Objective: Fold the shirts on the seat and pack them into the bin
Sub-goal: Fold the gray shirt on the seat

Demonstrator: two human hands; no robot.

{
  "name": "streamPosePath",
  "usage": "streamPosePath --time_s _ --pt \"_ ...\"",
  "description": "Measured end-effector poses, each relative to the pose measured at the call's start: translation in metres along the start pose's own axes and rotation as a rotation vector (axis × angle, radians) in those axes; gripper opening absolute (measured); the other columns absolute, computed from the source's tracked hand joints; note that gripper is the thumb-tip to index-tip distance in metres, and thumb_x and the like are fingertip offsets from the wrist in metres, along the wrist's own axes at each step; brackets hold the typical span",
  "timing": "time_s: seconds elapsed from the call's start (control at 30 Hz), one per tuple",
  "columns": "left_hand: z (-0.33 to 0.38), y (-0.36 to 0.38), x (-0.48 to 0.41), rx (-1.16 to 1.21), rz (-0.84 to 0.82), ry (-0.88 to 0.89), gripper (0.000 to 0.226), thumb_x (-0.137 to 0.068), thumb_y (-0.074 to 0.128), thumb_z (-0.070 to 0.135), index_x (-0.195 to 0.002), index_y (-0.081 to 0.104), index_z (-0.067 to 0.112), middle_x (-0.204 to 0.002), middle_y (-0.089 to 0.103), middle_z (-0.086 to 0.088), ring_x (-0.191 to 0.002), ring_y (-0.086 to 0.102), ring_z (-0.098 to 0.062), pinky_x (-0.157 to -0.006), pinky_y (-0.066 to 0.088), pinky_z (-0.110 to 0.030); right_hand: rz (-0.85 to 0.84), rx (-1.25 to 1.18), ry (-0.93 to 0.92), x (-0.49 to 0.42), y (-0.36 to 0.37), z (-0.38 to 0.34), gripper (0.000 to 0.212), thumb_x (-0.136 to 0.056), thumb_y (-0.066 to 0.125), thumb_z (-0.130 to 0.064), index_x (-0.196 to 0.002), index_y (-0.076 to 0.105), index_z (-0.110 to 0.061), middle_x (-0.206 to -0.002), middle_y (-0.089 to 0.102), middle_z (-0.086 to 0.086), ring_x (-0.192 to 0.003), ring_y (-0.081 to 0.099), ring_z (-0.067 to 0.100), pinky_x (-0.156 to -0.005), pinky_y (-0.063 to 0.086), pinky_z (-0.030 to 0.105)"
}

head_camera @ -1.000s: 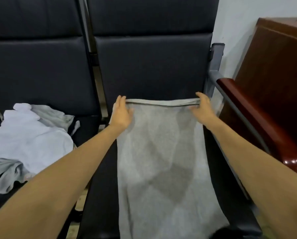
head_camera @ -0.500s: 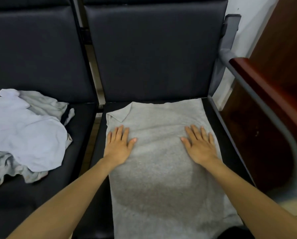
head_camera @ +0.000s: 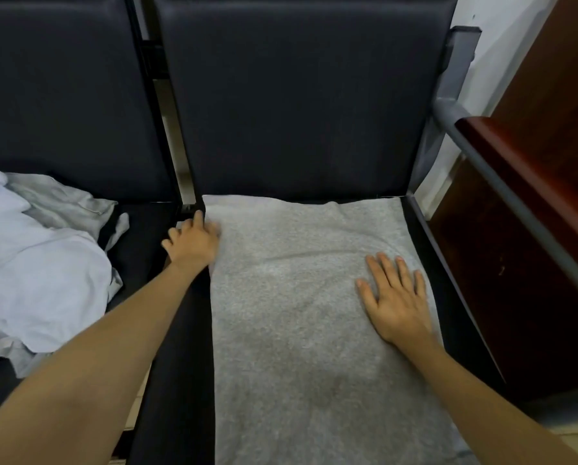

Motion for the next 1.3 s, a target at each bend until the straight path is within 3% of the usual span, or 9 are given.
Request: streamPosePath --time_s 0.23,0.43,0.53,0.63,0.73,0.9,1.0,1.1,1.3 --pt "-0.001 -0.004 0.045 0.050 0.145 0.198 0.041 -0.100 0.039 0.025 -0.139 0.041 0.011 -0.141 0.038 -0.016 -0.126 0.033 -0.036 -0.103 0.025 -0.048 -0.002 0.004 -0.009 0.001 0.000 0.000 0.063 -0.095 0.005 -0.060 -0.151 -0.004 -0.034 -0.160 -0.010 -0.010 -0.145 -0.016 0.012 -0.117 -0.014 0.040" --pt "-0.016 0.013 0.124 0.158 -0.026 -0.016 0.057 -0.087 0.056 0.053 -0.122 0.049 0.009 -0.130 0.037 -0.013 -0.122 0.030 -0.032 -0.103 0.024 -0.040 -0.001 0.016 -0.014 0.003 -0.004 -0.003 0.062 -0.096 0.008 -0.057 -0.152 -0.002 -0.032 -0.160 -0.007 -0.008 -0.146 -0.013 0.015 -0.118 -0.011 0.042" --pt "-0.010 0.017 0.140 0.150 0.002 -0.011 0.043 -0.088 0.057 0.046 -0.109 0.055 0.008 -0.126 0.040 -0.012 -0.119 0.033 -0.032 -0.101 0.026 -0.039 -0.019 0.016 -0.017 0.003 -0.004 -0.005 0.061 -0.097 0.008 -0.055 -0.152 -0.002 -0.031 -0.160 -0.006 -0.007 -0.147 -0.013 0.016 -0.118 -0.009 0.044" --pt "-0.003 0.006 0.141 0.496 0.056 0.009 0.021 -0.092 0.058 0.026 -0.098 0.053 0.007 -0.104 0.053 -0.008 -0.097 0.052 -0.026 -0.079 0.043 -0.035 -0.015 0.015 -0.019 0.002 -0.005 -0.004 0.060 -0.098 0.009 -0.054 -0.152 -0.001 -0.031 -0.160 -0.005 -0.007 -0.147 -0.012 0.016 -0.118 -0.009 0.044" --pt "0.000 -0.002 0.136 0.694 -0.008 -0.057 0.017 -0.093 0.055 0.017 -0.103 0.045 0.007 -0.084 0.055 0.000 -0.067 0.053 -0.013 -0.055 0.042 -0.029 0.007 0.005 -0.020 0.003 -0.005 -0.001 0.060 -0.098 0.010 -0.054 -0.152 0.001 -0.031 -0.161 -0.002 -0.007 -0.147 -0.010 0.016 -0.118 -0.007 0.045" --pt "-0.020 0.001 0.129 0.908 -0.057 -0.276 0.029 -0.085 0.070 0.019 -0.087 0.042 0.010 -0.088 0.050 -0.004 -0.071 0.052 -0.013 -0.067 0.048 -0.036 0.016 0.012 -0.016 0.001 -0.004 -0.001 0.060 -0.098 0.010 -0.054 -0.152 0.002 -0.031 -0.161 -0.001 -0.007 -0.147 -0.009 0.017 -0.118 -0.007 0.044" --pt "-0.019 0.002 0.137 1.227 -0.269 -0.423 0.014 -0.083 0.072 0.012 -0.087 0.060 0.006 -0.092 0.064 -0.010 -0.082 0.063 -0.022 -0.074 0.054 -0.037 0.020 0.011 -0.014 0.001 -0.004 0.001 0.060 -0.098 0.011 -0.054 -0.152 0.003 -0.031 -0.161 -0.001 -0.007 -0.147 -0.008 0.017 -0.118 -0.007 0.045" --pt "-0.015 0.001 0.140 1.197 -0.392 -0.416 0.021 -0.077 0.076 0.010 -0.095 0.065 0.005 -0.094 0.068 -0.010 -0.089 0.064 -0.024 -0.077 0.053 -0.034 0.020 0.018 -0.017 0.002 -0.003 0.000 0.060 -0.097 0.010 -0.054 -0.152 0.002 -0.031 -0.161 -0.001 -0.006 -0.147 -0.008 0.017 -0.118 -0.006 0.045" --pt "-0.013 -0.009 0.134 1.013 -0.055 -0.231 0.035 -0.083 0.067 0.012 -0.064 0.038 0.015 -0.066 0.050 -0.004 -0.063 0.050 -0.018 -0.061 0.041 -0.032 0.035 0.013 -0.020 0.001 -0.003 0.000 0.060 -0.098 0.012 -0.054 -0.152 0.003 -0.031 -0.161 0.001 -0.007 -0.147 -0.007 0.017 -0.119 -0.006 0.044"
Point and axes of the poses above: each hand's wrist, its own x-axis away from the middle knuckle, its own y-axis out of the palm, z = x × y, the point moved 5 cm from there along -x, towards the middle knuckle
